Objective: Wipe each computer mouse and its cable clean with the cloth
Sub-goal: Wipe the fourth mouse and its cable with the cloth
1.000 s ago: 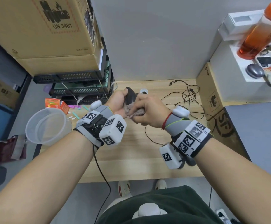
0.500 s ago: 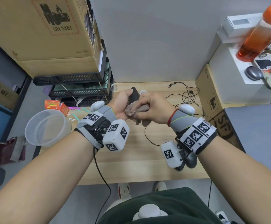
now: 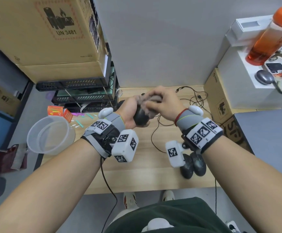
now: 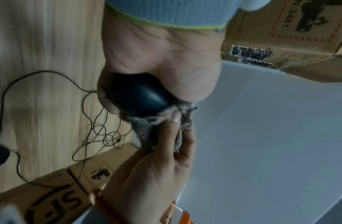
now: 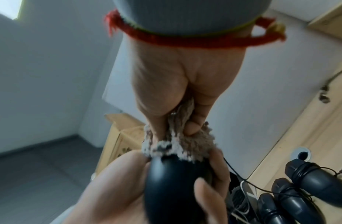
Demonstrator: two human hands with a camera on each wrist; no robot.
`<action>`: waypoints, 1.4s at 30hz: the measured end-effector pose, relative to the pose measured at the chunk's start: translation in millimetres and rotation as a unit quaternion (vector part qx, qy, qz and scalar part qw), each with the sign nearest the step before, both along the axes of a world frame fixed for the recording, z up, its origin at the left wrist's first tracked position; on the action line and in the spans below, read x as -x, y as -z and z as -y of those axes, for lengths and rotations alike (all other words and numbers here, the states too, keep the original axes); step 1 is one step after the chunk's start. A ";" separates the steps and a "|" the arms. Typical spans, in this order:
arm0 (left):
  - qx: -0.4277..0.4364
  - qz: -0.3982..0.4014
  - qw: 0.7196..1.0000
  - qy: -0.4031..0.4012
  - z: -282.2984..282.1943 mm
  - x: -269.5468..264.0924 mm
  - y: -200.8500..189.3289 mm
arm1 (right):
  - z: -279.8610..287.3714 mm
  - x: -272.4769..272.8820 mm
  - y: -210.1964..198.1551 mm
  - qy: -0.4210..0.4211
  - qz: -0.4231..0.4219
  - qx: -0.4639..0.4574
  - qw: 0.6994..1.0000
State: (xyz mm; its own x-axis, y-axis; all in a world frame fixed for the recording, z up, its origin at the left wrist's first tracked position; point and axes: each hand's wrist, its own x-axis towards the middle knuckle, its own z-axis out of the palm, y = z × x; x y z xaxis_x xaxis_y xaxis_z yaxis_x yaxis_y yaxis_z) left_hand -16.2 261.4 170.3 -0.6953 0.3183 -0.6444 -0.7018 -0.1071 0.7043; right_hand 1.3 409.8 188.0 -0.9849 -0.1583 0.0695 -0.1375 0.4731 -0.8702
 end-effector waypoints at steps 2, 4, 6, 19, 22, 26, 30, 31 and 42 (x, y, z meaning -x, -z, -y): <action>0.004 -0.009 1.000 0.011 -2.3 -0.6 -3.5 | -2.8 12.0 1.4 0.065 -0.003 0.019 0.998; 0.000 -0.012 1.000 -0.002 -3.0 1.6 -7.3 | -0.4 12.6 3.8 0.086 -0.004 0.008 0.996; 0.007 -0.010 0.999 -0.035 -2.1 5.5 -9.0 | 3.7 1.8 4.3 0.050 -0.020 0.001 0.999; 0.000 -0.005 1.000 -0.010 2.2 5.9 -12.7 | 10.0 -3.8 1.0 -0.041 -0.049 -0.032 0.997; 0.045 -0.028 0.998 0.044 1.9 3.4 -9.1 | 8.2 10.1 0.0 0.012 -0.029 -0.033 0.999; 0.064 -0.044 0.996 0.051 -5.1 -1.0 -16.5 | 1.7 27.0 1.4 0.102 -0.033 -0.056 0.993; 0.050 -0.035 0.998 0.018 -5.0 4.7 -22.1 | 14.1 2.3 2.3 -0.008 -0.075 -0.027 0.997; 0.052 -0.034 0.998 0.030 -4.4 4.0 -22.2 | 12.9 0.3 4.5 -0.024 -0.069 -0.026 0.997; 0.013 -0.025 0.999 0.024 -5.3 13.3 -26.4 | 6.1 -0.7 7.9 -0.015 -0.084 -0.007 0.996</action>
State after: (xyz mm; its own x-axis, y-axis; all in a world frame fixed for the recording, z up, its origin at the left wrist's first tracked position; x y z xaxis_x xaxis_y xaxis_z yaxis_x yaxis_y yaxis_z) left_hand -29.5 266.6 196.8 -0.7104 0.3365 -0.6182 -0.6702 -0.0552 0.7401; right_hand 2.0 403.8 180.1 -0.9545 -0.1902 0.2296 -0.2944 0.4792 -0.8269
